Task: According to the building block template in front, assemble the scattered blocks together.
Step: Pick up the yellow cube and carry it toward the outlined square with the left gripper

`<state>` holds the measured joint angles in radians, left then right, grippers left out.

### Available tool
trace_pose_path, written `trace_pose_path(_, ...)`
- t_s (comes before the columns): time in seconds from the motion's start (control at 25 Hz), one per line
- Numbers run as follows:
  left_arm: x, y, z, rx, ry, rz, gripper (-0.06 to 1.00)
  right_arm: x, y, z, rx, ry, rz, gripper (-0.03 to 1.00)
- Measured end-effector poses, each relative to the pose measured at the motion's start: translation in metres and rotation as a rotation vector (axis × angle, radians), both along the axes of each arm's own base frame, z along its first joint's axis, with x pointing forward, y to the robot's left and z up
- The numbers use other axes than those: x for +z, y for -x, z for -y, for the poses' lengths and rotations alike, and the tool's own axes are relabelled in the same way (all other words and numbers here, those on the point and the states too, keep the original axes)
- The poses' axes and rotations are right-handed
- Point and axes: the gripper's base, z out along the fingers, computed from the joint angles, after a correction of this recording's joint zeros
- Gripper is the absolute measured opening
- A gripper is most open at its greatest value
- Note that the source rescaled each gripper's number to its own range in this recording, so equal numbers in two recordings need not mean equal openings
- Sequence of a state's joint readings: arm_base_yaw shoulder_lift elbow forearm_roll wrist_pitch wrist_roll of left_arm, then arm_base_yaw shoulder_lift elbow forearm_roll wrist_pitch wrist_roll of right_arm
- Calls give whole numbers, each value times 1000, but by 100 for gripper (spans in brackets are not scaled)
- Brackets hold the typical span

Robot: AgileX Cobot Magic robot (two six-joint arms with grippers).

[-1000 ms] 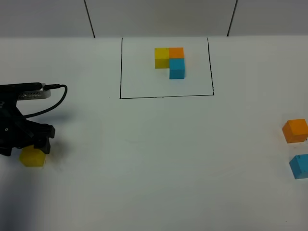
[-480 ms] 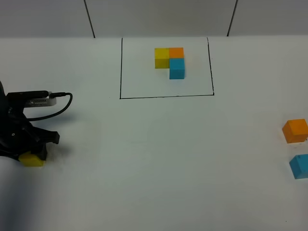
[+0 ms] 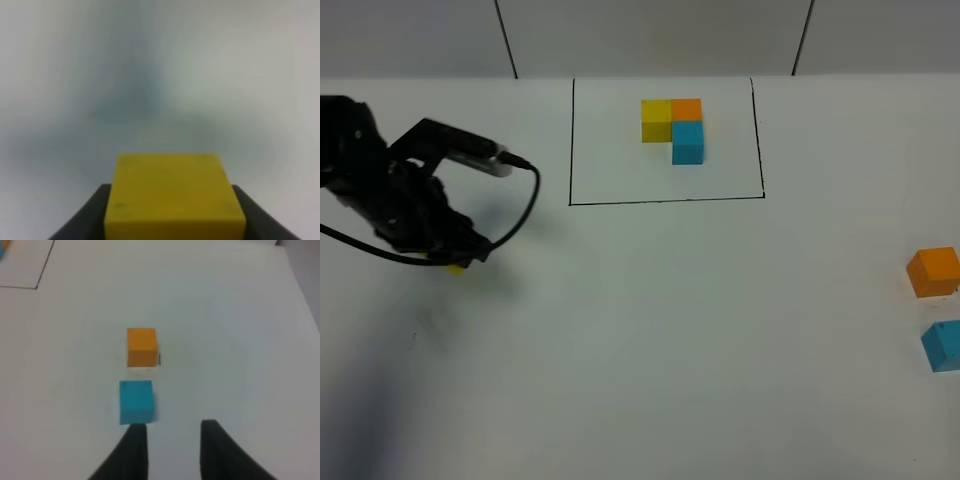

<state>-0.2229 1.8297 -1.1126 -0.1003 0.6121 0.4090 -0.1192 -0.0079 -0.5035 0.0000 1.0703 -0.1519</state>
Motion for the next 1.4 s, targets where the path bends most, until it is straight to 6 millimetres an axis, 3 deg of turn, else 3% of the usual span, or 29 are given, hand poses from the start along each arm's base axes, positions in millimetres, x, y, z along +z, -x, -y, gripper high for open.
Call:
trace_pose_path(0.2, 30, -3, 71, -336, 37, 100, 0, 0, 0, 0, 0, 0, 0, 0)
trace_pose_path(0.36, 38, -6, 116, -526, 30, 110, 0, 0, 0, 0, 0, 0, 0, 0)
trace_pose_path(0.6, 17, -10, 166, -727, -24, 42, 0, 0, 0, 0, 0, 0, 0, 0)
trace_pose_path(0.8, -12, -12, 184, -800, -53, 7, 0, 0, 0, 0, 0, 0, 0, 0)
trace_pose_path(1.04, -44, -10, 187, -913, -89, -70, 0, 0, 0, 0, 0, 0, 0, 0)
trace_pose_path(1.4, -52, -8, 187, -1052, -108, -89, 0, 0, 0, 0, 0, 0, 0, 0)
